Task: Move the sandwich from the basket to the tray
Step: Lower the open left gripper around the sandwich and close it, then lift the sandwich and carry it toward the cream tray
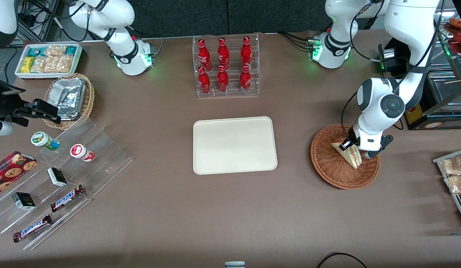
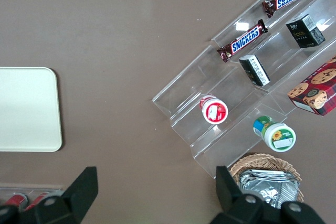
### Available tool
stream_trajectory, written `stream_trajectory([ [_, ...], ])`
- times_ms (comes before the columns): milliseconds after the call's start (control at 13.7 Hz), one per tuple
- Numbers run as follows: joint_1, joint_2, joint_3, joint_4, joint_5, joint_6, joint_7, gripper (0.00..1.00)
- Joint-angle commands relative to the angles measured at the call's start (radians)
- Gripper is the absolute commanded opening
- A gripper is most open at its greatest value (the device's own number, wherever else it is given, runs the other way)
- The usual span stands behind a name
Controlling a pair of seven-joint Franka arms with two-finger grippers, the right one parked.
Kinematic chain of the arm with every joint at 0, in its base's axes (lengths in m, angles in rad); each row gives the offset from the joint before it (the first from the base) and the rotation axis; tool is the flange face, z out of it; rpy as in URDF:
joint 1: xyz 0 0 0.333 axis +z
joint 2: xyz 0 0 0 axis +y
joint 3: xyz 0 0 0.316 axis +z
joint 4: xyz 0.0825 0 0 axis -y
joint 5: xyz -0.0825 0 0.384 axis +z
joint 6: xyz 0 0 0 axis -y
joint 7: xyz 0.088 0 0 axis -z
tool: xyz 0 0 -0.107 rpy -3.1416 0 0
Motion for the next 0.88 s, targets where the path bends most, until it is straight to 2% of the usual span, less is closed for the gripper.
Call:
stream_trajectory([
  [0,-0.008,-0.068,0.002,0.044,0.01,-0.123,0.032,0.04],
  [146,-0.014,-0.091,-0.007,0.152,0.01,-0.32,0.041,0.04],
  [366,-0.064,-0.079,-0.05,0.398,0.007,-0.625,0.035,0.04],
  [585,-0.185,-0.044,-0.06,0.548,-0.007,-0.683,0.004,0.04],
  [805,-0.329,0.033,-0.06,0.627,0.004,-0.685,-0.05,0.07],
])
